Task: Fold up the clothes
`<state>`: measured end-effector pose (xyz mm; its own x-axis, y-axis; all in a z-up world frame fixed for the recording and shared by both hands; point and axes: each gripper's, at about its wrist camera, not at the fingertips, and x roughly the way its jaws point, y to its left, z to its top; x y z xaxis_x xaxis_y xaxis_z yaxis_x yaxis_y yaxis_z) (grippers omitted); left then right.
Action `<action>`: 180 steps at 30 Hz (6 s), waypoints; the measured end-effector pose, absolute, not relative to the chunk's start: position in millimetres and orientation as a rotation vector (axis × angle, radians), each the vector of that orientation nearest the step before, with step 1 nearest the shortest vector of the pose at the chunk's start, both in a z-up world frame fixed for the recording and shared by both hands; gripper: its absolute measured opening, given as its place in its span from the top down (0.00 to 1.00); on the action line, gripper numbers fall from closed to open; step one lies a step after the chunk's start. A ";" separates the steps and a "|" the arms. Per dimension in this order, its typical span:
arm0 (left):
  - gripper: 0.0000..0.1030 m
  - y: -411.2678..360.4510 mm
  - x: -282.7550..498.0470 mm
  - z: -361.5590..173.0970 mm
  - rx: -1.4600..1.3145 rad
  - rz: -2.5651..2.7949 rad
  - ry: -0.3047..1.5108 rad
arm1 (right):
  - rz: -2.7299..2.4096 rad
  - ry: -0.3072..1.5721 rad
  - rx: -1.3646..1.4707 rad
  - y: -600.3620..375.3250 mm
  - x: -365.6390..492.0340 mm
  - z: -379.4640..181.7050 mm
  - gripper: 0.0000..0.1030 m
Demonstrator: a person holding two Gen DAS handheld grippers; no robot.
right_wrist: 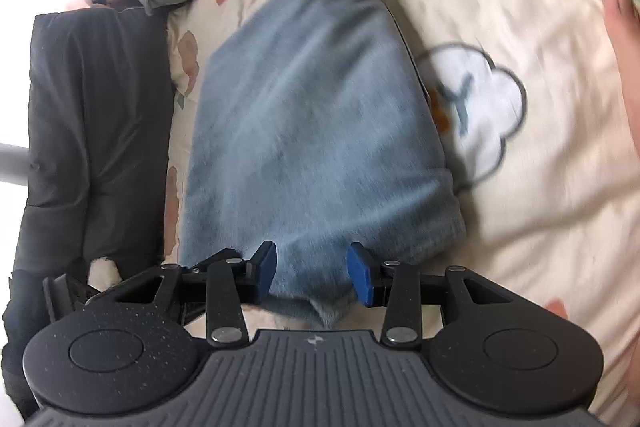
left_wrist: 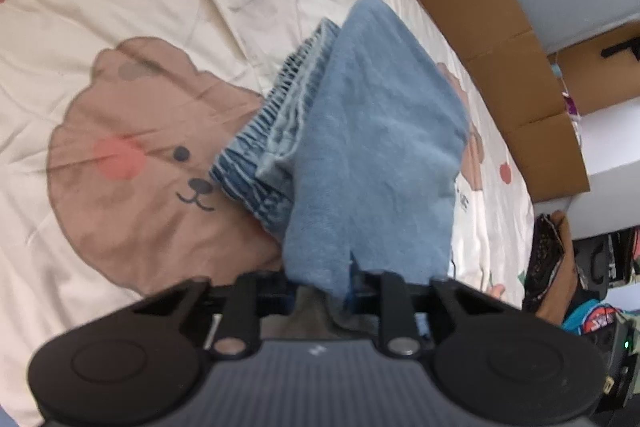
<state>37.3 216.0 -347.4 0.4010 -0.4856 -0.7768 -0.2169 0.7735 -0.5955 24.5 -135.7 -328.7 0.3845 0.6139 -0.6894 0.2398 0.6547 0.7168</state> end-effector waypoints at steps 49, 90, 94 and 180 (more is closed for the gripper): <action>0.56 238.1 61.3 -291.1 -0.397 -0.100 1.101 | 0.316 1.210 0.756 -158.0 55.6 -302.6 0.49; 0.68 215.3 136.1 -317.5 -0.344 -0.220 1.059 | 0.250 1.142 0.171 -106.2 267.1 -332.0 0.77; 0.68 214.8 139.0 -312.6 -0.321 -0.230 1.054 | 0.289 1.115 0.208 -107.3 249.3 -317.0 0.78; 0.61 131.1 165.6 -376.5 -0.576 -0.537 1.204 | 0.344 1.306 0.401 -261.7 205.4 -314.3 0.83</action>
